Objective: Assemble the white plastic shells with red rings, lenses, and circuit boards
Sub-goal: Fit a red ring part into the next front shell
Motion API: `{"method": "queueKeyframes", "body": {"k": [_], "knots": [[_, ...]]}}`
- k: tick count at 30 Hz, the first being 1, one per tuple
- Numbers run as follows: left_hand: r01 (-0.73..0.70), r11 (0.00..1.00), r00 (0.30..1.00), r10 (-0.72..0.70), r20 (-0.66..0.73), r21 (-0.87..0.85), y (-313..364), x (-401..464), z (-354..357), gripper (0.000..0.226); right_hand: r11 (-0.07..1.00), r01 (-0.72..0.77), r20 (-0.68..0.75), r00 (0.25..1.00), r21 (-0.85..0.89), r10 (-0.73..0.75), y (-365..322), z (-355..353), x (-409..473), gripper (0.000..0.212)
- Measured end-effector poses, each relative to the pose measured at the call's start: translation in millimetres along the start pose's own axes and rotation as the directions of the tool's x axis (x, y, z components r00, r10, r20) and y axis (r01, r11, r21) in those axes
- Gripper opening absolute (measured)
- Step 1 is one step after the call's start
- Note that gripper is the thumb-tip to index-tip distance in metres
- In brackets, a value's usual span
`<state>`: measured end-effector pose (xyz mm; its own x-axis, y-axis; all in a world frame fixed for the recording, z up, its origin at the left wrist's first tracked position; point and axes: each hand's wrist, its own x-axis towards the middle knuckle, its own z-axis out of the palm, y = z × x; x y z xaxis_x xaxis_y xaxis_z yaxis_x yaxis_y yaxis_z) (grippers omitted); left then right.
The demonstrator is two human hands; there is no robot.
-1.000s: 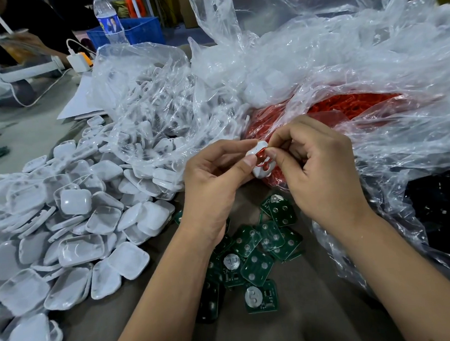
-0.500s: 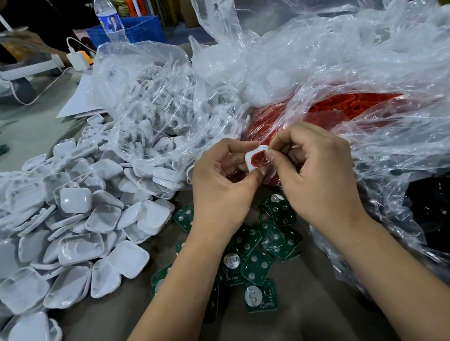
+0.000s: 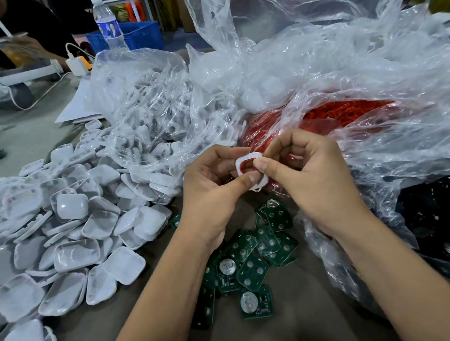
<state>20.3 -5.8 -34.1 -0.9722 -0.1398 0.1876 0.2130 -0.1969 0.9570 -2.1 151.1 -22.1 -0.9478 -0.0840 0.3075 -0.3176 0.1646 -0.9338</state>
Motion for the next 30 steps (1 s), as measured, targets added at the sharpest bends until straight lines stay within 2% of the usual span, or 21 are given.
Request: {"method": "queueKeyframes", "body": {"k": [4,8,11,14,17,21,26,30], "knots": [[-0.002,0.999,0.999,0.004,0.038,-0.033,2.8,1.2,-3.7,0.031,0.96,-0.169,0.131,0.981,0.224,0.142,1.5,-2.7,1.2,0.014],[0.016,0.997,0.996,-0.009,0.089,-0.072,2.9,1.6,-7.4,0.032,0.942,-0.158,0.188,0.977,0.295,0.105,2.5,-4.2,2.5,0.019],[0.039,0.994,0.994,-0.029,0.101,-0.099,3.5,1.0,-7.1,0.03,0.951,-0.1,0.191,0.981,0.291,0.044,3.9,-4.2,2.8,0.02],[0.077,0.984,0.991,-0.058,0.12,-0.162,6.0,-0.1,-7.0,0.026,0.968,-0.035,0.184,0.983,0.248,-0.012,6.9,-4.3,2.8,0.011],[0.114,0.969,0.99,-0.091,0.112,-0.219,6.8,-0.2,-5.5,0.017,0.976,-0.025,0.137,0.991,0.217,-0.005,8.5,-3.8,3.0,0.014],[0.067,0.992,0.997,-0.069,-0.018,-0.107,3.3,1.1,-3.4,0.022,0.982,-0.004,0.113,0.993,0.189,-0.018,10.0,-1.1,3.5,0.014],[0.021,0.999,0.999,-0.02,-0.033,0.044,-1.0,1.1,-4.6,0.005,0.994,-0.006,0.131,0.991,0.112,-0.009,8.2,0.0,2.0,0.015],[0.01,0.997,1.0,-0.008,-0.03,0.078,-2.5,1.8,-5.4,0.002,1.0,0.016,0.118,0.993,0.02,-0.018,7.9,0.9,1.3,0.013]]}}
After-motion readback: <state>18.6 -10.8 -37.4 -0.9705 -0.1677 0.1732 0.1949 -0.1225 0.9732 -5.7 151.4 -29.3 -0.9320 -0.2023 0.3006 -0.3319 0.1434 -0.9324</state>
